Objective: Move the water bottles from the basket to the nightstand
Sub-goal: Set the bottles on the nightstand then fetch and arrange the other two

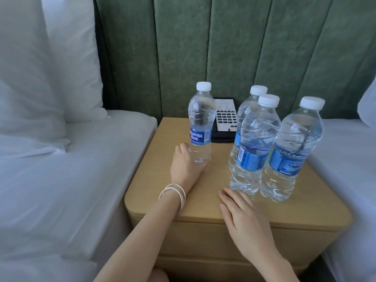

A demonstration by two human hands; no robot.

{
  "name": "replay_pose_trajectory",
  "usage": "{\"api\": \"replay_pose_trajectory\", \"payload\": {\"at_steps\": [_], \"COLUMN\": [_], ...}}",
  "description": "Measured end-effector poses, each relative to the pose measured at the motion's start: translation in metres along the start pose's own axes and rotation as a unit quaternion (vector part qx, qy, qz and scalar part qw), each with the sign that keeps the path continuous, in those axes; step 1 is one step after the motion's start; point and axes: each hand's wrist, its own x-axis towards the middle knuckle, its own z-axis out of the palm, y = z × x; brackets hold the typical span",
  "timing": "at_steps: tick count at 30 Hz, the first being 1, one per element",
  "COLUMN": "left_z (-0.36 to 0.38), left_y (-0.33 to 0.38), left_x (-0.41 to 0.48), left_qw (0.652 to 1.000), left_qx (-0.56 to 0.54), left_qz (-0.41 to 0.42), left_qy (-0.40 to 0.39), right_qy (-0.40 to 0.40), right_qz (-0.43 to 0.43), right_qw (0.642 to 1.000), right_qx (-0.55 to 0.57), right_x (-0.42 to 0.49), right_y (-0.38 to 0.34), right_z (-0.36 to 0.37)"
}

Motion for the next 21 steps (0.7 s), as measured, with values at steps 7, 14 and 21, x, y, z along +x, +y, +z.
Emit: {"api": "replay_pose_trajectory", "payload": {"at_steps": [7,14,21], "left_z": [-0.022,-0.012,-0.002], "left_y": [-0.028,-0.027,-0.031], "left_x": [-0.013,0.002,0.050], "left_qw": [0.995,0.998,0.999], "left_qx": [-0.095,-0.056,0.007], "left_qz": [0.004,-0.015,-0.040], "left_qy": [-0.007,-0.007,-0.031], "right_qy": [-0.105,-0.127,-0.236], "right_qz": [0.001,-0.075,-0.027], "right_qw": [0.994,0.989,0.971], "right_qx": [0.012,-0.006,0.038], "right_x": [0.003,0.024,0.053], "right_y": [0.000,-0.010,-0.017], "right_z": [-0.010,-0.018,-0.003]}}
